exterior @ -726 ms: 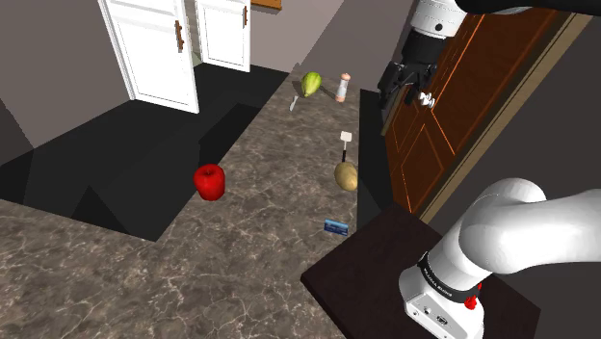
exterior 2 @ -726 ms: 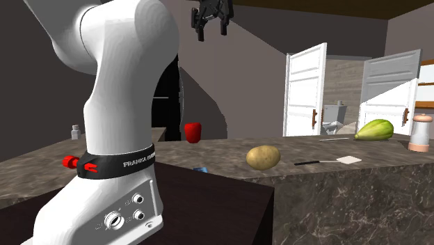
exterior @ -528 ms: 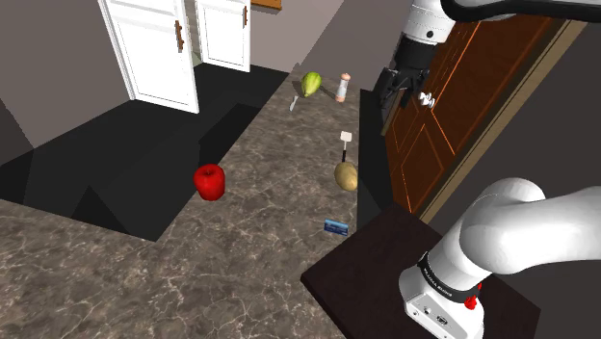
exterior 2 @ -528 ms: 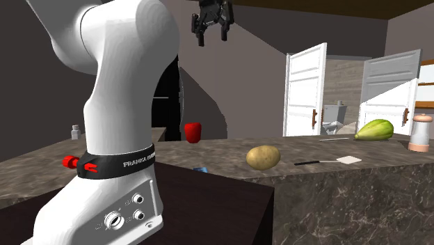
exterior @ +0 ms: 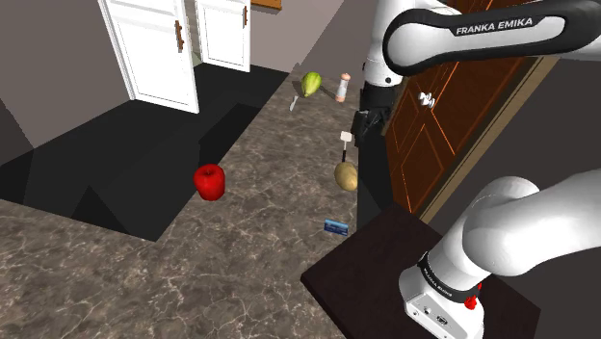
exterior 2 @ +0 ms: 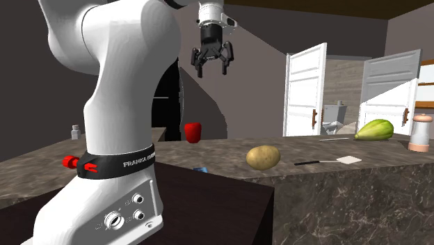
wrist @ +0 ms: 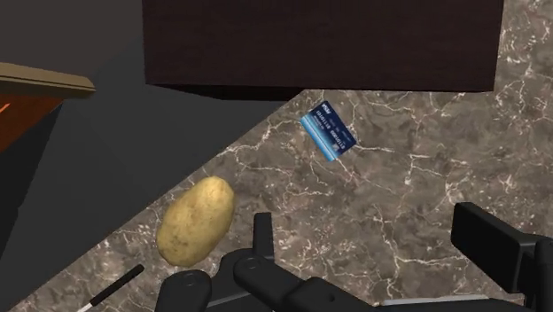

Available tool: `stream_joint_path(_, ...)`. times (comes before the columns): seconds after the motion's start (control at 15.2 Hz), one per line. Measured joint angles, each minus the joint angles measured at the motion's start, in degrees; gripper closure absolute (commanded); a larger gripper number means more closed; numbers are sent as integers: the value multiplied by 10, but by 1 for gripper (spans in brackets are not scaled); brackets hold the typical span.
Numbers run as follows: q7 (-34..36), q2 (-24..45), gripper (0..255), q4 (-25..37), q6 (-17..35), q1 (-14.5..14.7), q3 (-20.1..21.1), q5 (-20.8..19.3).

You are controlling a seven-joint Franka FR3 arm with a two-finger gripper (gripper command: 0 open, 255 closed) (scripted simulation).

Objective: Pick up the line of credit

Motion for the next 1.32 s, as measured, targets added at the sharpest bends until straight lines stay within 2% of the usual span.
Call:
stream_joint_path(0.66, -77, 173, 0, -45, 107, 35, 10, -35)
stream_joint_path(1.32, -120, 390, 0, -59, 228, 56, 27, -103)
